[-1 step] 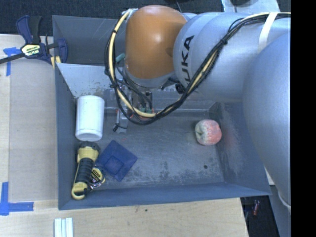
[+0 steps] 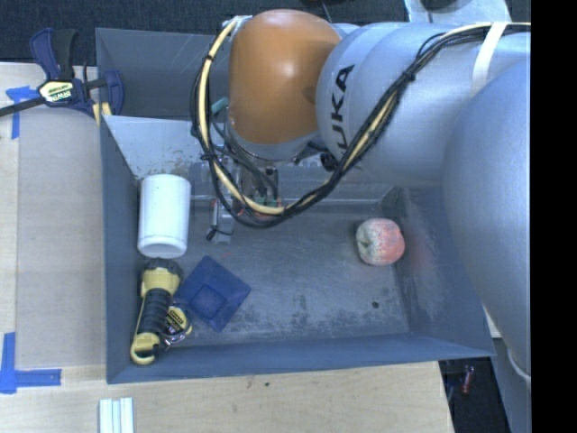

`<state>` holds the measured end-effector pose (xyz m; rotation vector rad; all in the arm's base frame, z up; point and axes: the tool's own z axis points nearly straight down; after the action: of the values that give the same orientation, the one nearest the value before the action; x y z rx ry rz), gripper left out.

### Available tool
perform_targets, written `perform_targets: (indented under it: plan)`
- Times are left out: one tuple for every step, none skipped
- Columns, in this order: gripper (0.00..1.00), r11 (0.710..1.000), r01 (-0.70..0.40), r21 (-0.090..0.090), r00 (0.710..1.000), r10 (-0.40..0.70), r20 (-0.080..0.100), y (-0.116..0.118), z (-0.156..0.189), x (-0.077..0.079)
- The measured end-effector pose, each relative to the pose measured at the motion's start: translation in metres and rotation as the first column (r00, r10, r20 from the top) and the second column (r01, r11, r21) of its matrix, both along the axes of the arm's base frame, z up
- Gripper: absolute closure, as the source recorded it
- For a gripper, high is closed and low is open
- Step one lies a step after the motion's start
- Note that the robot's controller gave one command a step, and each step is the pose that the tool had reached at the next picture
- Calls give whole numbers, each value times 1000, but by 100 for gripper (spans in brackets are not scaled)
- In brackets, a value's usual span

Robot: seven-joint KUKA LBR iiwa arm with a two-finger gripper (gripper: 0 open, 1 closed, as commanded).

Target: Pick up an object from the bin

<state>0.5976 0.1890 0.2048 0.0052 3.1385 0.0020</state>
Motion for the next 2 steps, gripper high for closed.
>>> perform_targets:
  plan:
    - [0,990,-142,0,990,142,6,7,-32,-15]
    - [0,986,-167,-1,986,167,0,-3,-55,-48]
